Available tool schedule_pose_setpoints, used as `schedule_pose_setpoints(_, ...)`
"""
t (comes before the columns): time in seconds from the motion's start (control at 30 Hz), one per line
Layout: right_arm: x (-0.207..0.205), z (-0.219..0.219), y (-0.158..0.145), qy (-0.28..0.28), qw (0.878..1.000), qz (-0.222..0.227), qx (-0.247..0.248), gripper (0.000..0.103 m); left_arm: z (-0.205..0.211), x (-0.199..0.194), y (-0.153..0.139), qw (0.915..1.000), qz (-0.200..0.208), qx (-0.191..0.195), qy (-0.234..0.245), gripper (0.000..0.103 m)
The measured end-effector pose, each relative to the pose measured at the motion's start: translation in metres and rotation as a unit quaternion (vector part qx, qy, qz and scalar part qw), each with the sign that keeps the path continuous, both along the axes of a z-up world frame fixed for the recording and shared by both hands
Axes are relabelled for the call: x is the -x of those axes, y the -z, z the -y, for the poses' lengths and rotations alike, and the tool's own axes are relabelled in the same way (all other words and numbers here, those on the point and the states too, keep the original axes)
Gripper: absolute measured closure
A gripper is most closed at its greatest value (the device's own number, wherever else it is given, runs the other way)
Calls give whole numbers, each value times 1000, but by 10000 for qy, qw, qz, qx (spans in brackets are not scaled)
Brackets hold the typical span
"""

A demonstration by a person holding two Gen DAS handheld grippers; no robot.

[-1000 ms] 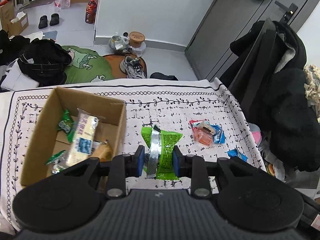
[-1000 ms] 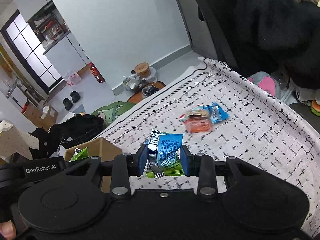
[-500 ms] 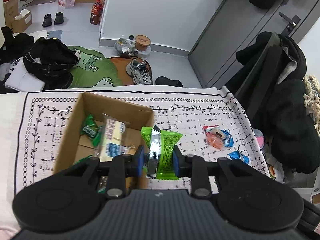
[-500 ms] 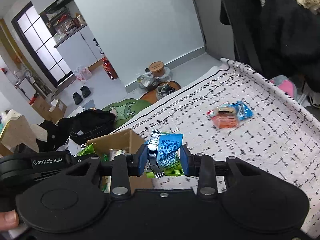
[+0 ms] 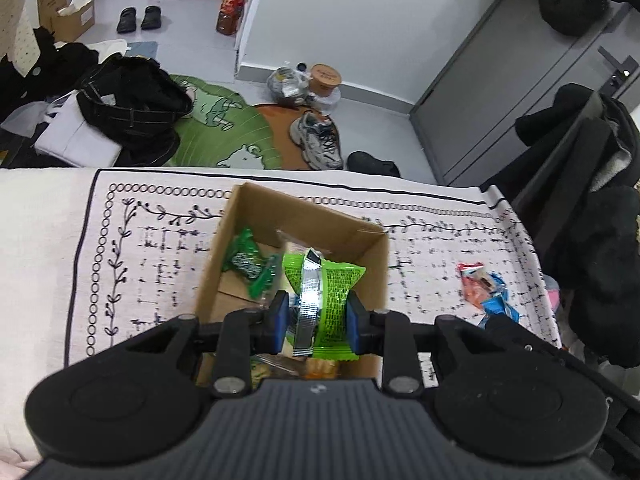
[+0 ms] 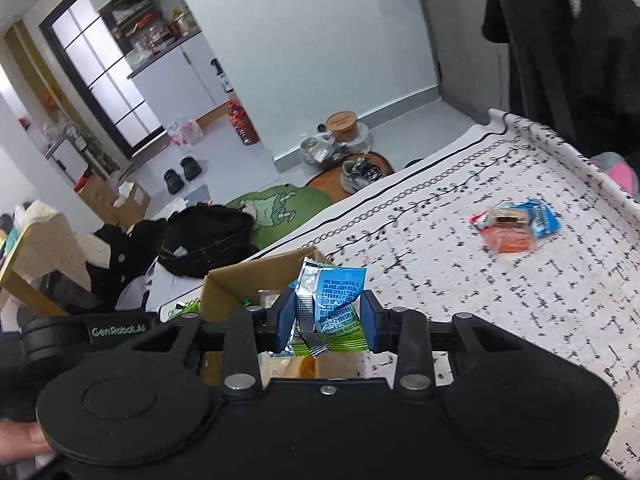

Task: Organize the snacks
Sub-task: 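Carry both candies over the cardboard box and open both grippers to drop them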

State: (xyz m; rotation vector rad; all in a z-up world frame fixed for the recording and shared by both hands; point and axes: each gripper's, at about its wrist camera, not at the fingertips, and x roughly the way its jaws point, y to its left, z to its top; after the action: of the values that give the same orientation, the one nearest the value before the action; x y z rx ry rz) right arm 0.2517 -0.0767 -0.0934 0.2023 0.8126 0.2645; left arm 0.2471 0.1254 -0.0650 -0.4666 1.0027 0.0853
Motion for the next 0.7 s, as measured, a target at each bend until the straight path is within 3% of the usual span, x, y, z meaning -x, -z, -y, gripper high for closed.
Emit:
schedule_pose_setpoints(0.3,-13,-24,5,-144,9998,-167,-34,69,-19,-11,9,9997,-183,-41,-124,71)
schedule_pose_setpoints(0.57,-33,-40,3,-233,9993,-167,-229,68,-31,-12,1,9997,-112,-91,-201,59)
schedule_pose_setpoints(0.67,-39,-45,1,-275,9986,-224,-382,63,-34,-11,-2,9997,-89,-117,-214,54)
schedule_pose_setpoints(0.7,-41,-44,1,-252,9984,-267,-424,57,-35,-11,-3,9997,-81,-129,-215,53)
